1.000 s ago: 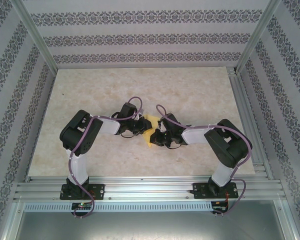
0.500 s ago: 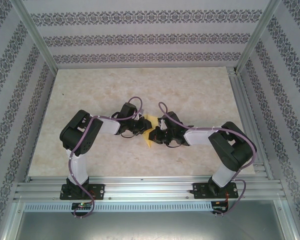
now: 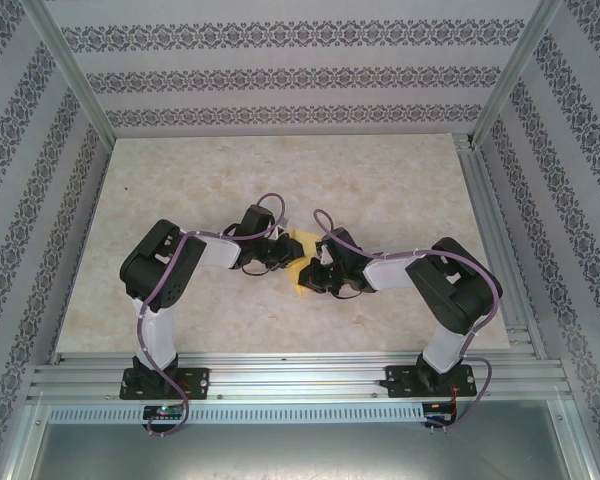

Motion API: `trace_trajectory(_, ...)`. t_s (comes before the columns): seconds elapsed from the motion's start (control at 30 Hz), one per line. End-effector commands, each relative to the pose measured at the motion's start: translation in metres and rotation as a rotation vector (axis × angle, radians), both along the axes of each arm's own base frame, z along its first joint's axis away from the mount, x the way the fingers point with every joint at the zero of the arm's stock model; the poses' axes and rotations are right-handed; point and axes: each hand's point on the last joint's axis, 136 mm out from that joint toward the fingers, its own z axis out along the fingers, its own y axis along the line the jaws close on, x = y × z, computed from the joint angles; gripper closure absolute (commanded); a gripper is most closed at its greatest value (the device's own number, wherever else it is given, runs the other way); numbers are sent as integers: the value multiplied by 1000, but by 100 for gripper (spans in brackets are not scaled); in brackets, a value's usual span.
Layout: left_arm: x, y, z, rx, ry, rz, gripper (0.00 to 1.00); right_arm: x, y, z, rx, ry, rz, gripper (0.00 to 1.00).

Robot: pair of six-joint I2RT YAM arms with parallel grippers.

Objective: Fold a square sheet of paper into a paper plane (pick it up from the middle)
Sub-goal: Fourth fold the wing at the center of the table.

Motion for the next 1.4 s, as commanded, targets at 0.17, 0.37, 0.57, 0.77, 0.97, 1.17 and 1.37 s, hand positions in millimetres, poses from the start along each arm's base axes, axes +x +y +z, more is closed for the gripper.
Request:
trace_trajectory(0.17,-10,0,-16,44,29,-27,81,-13,-8,-3,-51,1,11,96)
trace_trajectory(0.37,-9,0,-16,43,30,-24,81,-5,13,31,38,-63,30,95)
trace_trajectory(0.57,-9,-1,-15,42,29,-27,81,-8,13,12,13,-20,24,95)
trace_trajectory(0.77,-9,-1,-16,44,32,-27,81,-23,-14,-25,-114,50,-9,96)
trace_trajectory(0.97,-8,-1,-16,46,31,-28,81,-32,-23,-32,-105,60,-44,96)
trace_trajectory(1.17,-9,0,-16,47,32,-27,81,-17,0,20,-2,-45,-9,96)
trace_trajectory(1.37,-9,-1,-15,44,30,-29,81,-11,11,35,53,-74,-3,95)
